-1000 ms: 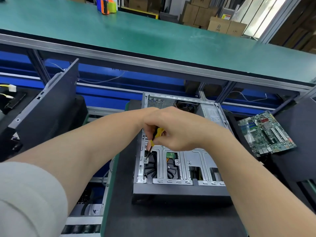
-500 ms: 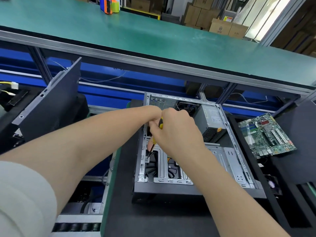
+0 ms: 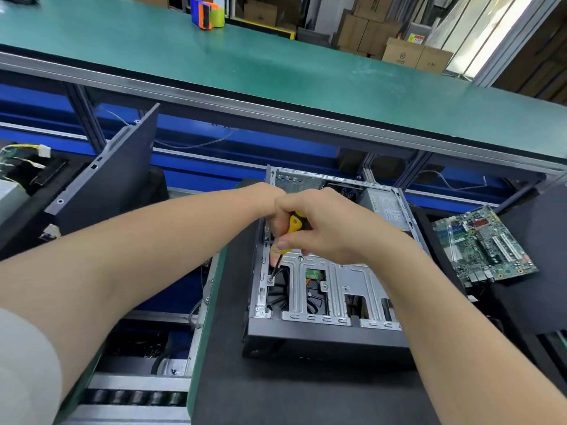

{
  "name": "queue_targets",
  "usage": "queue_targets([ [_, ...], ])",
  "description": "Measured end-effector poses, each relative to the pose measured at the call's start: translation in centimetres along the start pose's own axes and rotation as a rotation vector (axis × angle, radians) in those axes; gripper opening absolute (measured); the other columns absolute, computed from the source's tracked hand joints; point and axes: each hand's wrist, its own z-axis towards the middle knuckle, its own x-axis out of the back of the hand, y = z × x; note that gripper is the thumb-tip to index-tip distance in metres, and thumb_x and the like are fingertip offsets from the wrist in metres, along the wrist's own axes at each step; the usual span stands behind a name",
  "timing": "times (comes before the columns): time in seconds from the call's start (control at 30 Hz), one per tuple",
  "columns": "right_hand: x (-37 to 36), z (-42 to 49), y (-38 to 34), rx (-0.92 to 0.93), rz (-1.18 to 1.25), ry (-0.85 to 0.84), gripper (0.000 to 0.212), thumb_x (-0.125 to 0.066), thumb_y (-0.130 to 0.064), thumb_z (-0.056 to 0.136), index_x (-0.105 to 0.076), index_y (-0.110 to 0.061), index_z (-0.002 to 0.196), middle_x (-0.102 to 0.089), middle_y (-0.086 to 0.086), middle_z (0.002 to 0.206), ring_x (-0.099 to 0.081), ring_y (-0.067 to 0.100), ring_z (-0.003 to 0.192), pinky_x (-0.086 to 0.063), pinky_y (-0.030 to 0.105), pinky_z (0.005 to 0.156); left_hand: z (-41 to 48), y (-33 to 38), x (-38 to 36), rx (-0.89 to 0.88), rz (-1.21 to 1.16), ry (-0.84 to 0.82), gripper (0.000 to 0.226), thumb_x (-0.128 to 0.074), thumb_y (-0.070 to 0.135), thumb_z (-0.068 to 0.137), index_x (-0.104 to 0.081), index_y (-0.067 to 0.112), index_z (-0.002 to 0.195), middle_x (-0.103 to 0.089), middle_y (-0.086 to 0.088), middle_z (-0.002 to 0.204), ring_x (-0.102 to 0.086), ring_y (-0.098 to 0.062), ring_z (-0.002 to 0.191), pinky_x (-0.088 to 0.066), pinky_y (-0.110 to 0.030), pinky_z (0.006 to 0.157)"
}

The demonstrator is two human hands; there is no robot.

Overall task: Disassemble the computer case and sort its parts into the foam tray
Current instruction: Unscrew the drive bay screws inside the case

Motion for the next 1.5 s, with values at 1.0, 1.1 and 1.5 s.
queue_targets([
  [1.0, -0.5, 0.5, -0.8, -0.132, -0.129, 0.071, 0.028, -0.068, -0.033, 0.098, -0.054, -0.021, 0.078, -0.067, -0.003, 0.067, -0.057, 0.012, 0.055, -0.047, 0.030, 0.055, 1.3, -0.3, -1.7, -0.093, -0.026, -0.110, 0.099, -0.080, 0.064, 0.073, -0.042, 0.020, 0.153, -0.048, 0.001, 0.139, -0.039, -0.020, 0.114, -0.033, -0.032, 0.085],
  [1.1, 0.1, 0.4, -0.5, -0.047, -0.155, 0.015, 0.023, -0.076, -0.033, 0.093, -0.058, -0.025, 0.080, -0.063, -0.008, 0.079, -0.057, 0.010, 0.071, -0.045, 0.034, 0.061, 0.9, -0.2, -1.7, -0.066, -0.065, -0.130, 0.089, -0.081, 0.065, 0.071, -0.052, 0.023, 0.144, -0.043, 0.008, 0.121, -0.037, -0.018, 0.110, -0.035, -0.026, 0.069],
  [1.5, -0.3, 0.4, -0.8, 0.167, -0.208, -0.016, 0.013, -0.066, -0.014, 0.086, -0.065, -0.026, 0.089, -0.054, -0.010, 0.094, -0.052, 0.010, 0.088, -0.046, 0.030, 0.076, -1.4, 0.1, -2.0, 0.200, -0.144, 0.050, 0.045, -0.038, 0.012, 0.109, -0.034, -0.005, 0.150, -0.035, -0.016, 0.159, -0.033, -0.028, 0.147, -0.029, -0.030, 0.112],
])
